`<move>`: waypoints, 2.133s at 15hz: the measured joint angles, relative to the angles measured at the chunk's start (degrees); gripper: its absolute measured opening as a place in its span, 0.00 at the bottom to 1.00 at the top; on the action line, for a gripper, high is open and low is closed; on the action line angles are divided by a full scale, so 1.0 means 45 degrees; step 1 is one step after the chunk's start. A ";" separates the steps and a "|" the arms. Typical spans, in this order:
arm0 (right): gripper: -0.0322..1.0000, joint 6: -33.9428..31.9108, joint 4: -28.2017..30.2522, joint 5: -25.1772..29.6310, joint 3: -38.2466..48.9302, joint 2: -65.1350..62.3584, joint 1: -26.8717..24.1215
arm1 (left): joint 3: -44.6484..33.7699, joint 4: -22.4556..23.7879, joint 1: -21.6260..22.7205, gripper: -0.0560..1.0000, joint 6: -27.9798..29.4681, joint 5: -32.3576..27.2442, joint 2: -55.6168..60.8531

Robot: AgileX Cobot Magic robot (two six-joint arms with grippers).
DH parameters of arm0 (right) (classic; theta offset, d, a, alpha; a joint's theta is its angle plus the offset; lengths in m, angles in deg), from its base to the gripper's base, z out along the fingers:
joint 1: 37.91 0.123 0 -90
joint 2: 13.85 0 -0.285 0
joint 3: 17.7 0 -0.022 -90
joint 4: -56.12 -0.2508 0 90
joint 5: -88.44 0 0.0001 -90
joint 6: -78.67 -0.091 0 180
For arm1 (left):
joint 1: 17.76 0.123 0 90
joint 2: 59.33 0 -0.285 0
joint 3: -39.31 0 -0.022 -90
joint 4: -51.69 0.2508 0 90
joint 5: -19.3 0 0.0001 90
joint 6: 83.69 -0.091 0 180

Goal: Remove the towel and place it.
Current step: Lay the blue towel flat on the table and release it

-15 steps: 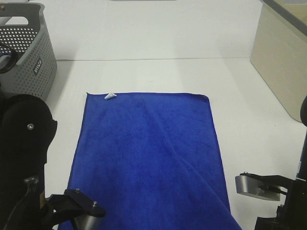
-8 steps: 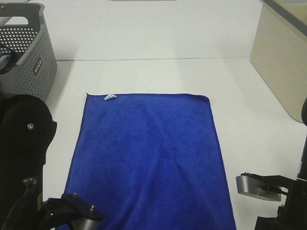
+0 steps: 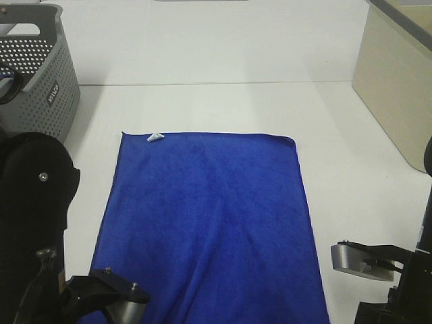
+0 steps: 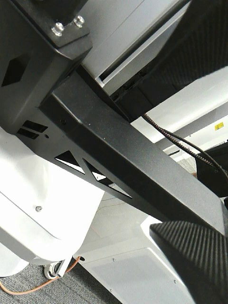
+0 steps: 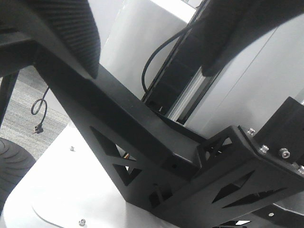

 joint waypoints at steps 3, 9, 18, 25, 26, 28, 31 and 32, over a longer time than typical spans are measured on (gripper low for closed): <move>0.63 0.0000 0.0178 0.0000 -0.0573 0.0000 0.0000 | 0.0624 0.0064 0.0000 0.77 0.0000 -0.0013 -0.0013; 0.63 -0.0051 0.0331 -0.0522 -0.1872 -0.0955 -0.0025 | 0.3069 0.2623 0.0000 0.77 0.1171 -0.0051 -0.0013; 0.63 -0.0293 -0.0267 -0.1617 -0.5704 -0.1808 -0.2852 | 0.5933 0.4087 0.3909 0.77 0.1592 0.1566 -0.0038; 0.63 0.0242 -0.0446 -0.2572 -0.8021 -0.1210 -0.3756 | 0.8352 0.3119 0.6353 0.77 0.1171 0.3209 -0.1668; 0.63 0.0407 -0.0446 -0.2699 -0.8429 -0.0700 -0.3756 | 0.8964 0.3069 0.6353 0.77 0.1235 0.3285 -0.2241; 0.63 0.1108 -0.0458 -0.2776 -0.9575 0.0713 -0.3756 | 1.0823 0.3069 0.6353 0.77 0.1362 0.3361 -0.4036; 0.63 0.1299 -0.0471 -0.2776 -1.0886 0.2203 -0.3756 | 1.2974 0.3119 0.6366 0.77 0.1401 0.3119 -0.5768; 0.63 0.1324 -0.0471 -0.2776 -1.1332 0.2712 -0.3756 | 1.3776 0.3259 0.6366 0.77 0.1413 0.2827 -0.6353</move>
